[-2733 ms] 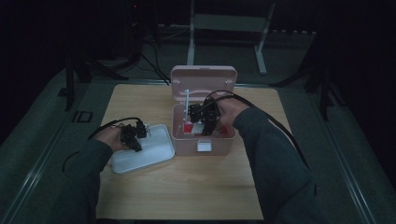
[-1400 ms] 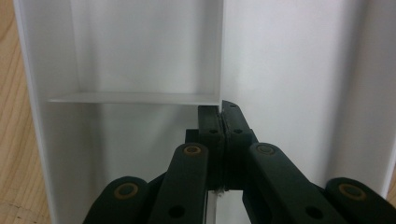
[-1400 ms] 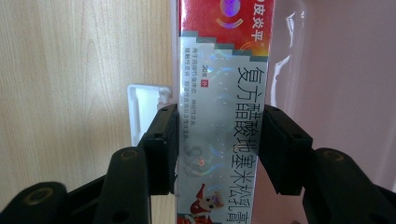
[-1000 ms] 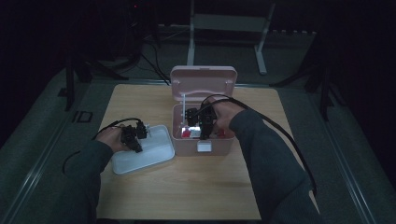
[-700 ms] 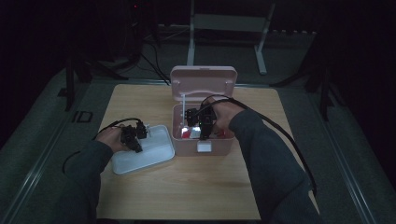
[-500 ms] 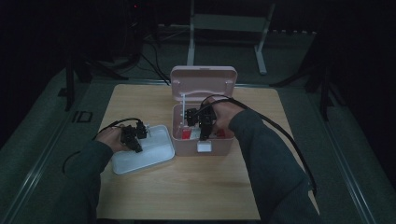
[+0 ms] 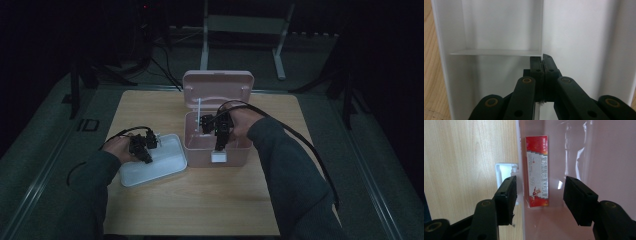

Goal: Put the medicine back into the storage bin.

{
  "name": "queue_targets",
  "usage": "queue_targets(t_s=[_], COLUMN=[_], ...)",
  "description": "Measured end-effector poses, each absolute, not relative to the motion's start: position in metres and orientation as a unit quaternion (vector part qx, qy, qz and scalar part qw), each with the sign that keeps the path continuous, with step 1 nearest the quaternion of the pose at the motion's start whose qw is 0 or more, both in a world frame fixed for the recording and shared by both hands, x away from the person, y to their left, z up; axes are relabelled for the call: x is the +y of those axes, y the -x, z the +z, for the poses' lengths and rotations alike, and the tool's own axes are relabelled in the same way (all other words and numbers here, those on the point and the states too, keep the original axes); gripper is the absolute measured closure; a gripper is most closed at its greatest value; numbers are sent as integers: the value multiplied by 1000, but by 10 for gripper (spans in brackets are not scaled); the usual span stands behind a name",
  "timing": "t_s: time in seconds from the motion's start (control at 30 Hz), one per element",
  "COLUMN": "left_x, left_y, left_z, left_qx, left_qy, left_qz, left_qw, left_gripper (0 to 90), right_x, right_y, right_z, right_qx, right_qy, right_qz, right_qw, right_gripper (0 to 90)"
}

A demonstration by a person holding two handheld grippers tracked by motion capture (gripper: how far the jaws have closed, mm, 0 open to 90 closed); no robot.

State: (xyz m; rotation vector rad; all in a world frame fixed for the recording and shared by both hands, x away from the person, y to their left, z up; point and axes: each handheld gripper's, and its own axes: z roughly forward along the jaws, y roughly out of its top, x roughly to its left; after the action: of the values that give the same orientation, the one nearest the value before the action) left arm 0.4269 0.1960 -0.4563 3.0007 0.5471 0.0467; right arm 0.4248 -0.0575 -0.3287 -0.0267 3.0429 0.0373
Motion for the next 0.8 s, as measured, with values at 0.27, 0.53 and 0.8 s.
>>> queue_targets(t_s=[0.27,0.53,0.8], left_x=[196,196,196], left_y=[-427,-427,-427], left_z=[-456,-456,-456], left_qx=[177,176,175], left_qy=[-983,-983,-983], left_qz=[15,15,15], left_qw=[43,43,44], left_gripper=[887,887,888], right_x=[-66,-74,-83], right_y=[-423,-423,-424], right_z=[-321,-314,-313], right_qx=[998,998,998], right_qy=[5,0,-6], right_qz=[17,19,21], right_qw=[58,64,65], right_gripper=[440,440,442])
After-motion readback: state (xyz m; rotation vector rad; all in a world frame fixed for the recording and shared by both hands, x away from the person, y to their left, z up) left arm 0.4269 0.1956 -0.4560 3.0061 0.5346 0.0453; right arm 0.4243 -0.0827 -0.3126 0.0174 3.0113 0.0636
